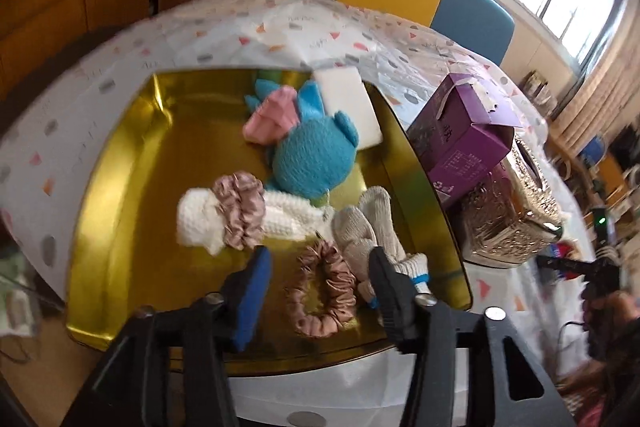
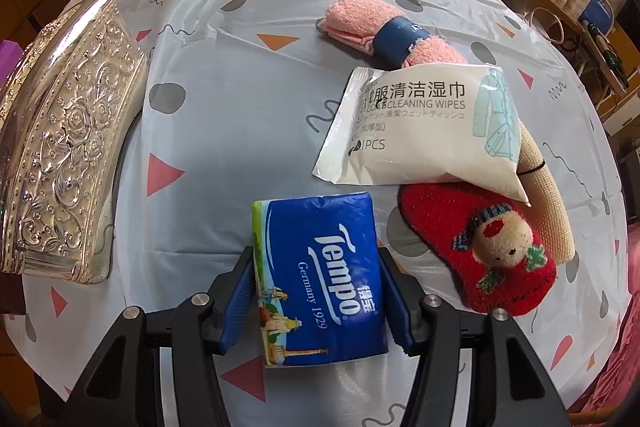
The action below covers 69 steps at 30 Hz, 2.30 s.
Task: Organize soft objects
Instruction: 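Lower the scrunchie into the gold tray and open the left gripper while the right grasps the blue Tempo pack, then lift the blue Tempo tissue pack with the right gripper, then carry the Tempo pack into the gold tray and open the right gripper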
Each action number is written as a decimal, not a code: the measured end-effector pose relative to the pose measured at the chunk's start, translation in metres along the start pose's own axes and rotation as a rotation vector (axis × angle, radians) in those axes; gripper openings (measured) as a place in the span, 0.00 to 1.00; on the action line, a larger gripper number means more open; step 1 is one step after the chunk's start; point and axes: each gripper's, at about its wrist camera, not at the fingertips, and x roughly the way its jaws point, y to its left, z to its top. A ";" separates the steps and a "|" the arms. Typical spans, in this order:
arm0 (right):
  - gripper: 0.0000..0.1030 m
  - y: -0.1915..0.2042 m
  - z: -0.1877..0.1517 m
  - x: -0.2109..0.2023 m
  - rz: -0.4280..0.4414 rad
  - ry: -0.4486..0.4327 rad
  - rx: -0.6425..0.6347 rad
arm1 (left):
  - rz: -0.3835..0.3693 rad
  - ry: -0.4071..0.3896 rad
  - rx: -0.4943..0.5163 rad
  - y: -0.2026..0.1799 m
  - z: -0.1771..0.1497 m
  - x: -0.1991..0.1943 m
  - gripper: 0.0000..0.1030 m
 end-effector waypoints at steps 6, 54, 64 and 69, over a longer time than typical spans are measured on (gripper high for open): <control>0.57 0.001 0.000 0.000 -0.002 -0.003 -0.006 | 0.116 -0.111 0.070 -0.011 0.003 -0.017 0.67; 0.52 -0.027 0.007 -0.031 0.034 -0.086 0.151 | 0.199 -0.165 0.069 -0.005 -0.001 -0.044 0.80; 0.52 0.003 -0.002 -0.118 0.175 -0.343 0.174 | 0.205 -0.155 0.004 0.011 0.003 -0.040 0.80; 0.52 0.040 -0.002 -0.160 0.268 -0.445 0.083 | 0.220 -0.161 -0.019 0.020 0.003 -0.040 0.80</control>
